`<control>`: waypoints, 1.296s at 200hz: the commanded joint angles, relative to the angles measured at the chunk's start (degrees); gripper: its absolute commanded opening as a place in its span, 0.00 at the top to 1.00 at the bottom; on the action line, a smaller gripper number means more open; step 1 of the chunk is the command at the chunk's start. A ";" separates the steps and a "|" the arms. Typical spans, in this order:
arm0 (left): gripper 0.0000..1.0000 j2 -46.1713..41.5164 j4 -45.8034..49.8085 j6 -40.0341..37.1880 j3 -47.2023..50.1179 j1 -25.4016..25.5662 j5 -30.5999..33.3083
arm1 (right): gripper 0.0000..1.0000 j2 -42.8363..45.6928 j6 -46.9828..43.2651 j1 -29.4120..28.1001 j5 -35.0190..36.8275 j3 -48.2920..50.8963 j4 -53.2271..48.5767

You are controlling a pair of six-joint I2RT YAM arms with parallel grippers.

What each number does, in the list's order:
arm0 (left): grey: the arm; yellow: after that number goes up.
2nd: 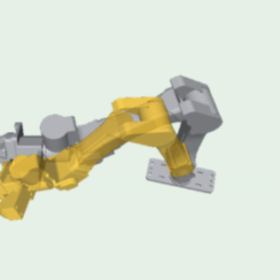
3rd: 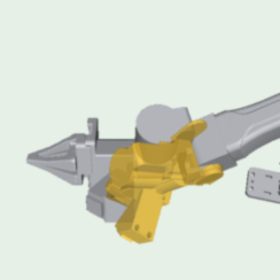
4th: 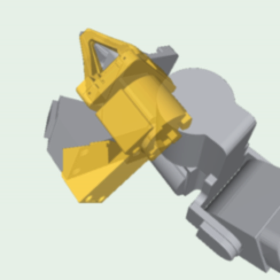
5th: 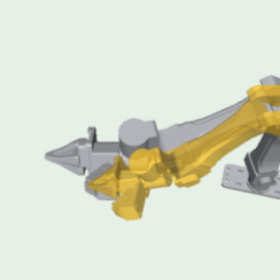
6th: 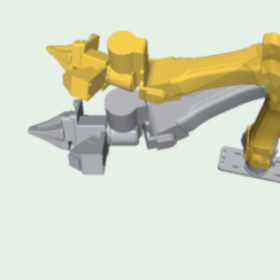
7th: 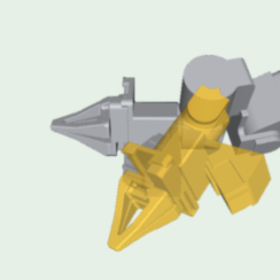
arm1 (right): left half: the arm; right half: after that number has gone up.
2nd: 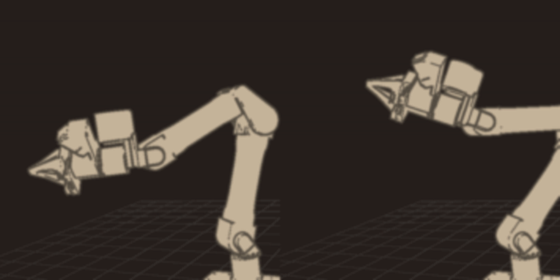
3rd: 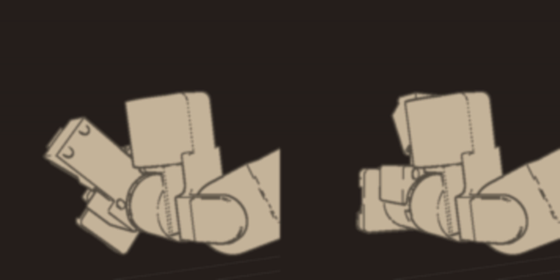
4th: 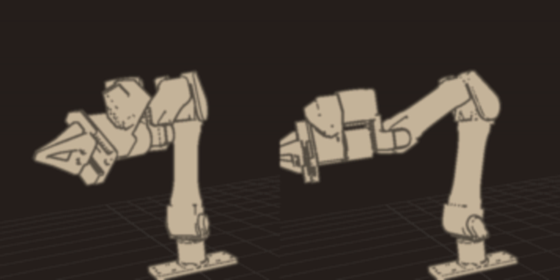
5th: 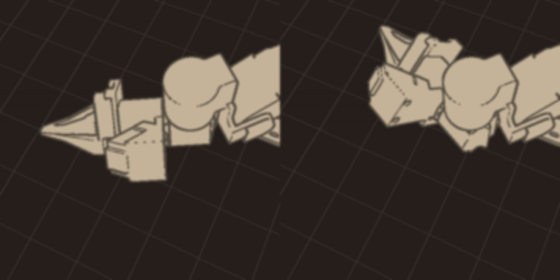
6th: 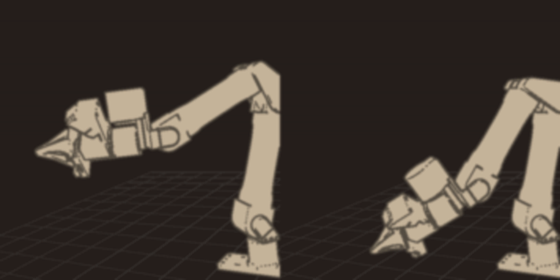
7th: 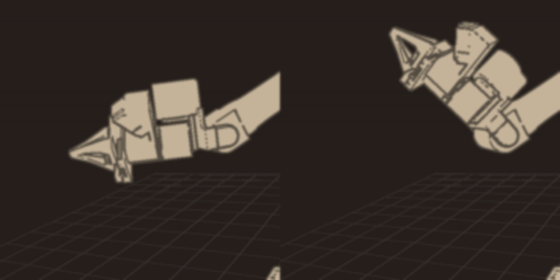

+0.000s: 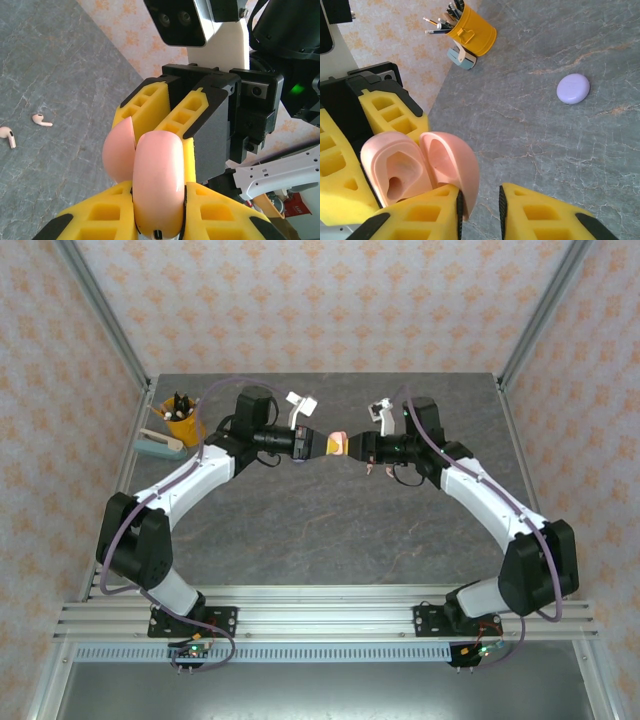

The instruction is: Insert the wireless bluetooth earbuds into the charging case

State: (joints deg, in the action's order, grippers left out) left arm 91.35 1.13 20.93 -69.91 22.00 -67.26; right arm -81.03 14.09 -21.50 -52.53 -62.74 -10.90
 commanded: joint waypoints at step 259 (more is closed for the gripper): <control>0.41 -1.01 9.43 -6.45 -6.20 -0.79 3.44 | 1.00 -1.84 -7.14 -0.15 7.87 -8.84 -12.44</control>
State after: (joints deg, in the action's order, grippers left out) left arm 92.01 4.62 18.94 -71.83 22.17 -63.94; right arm -82.87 12.49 -21.69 -48.14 -68.20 -16.80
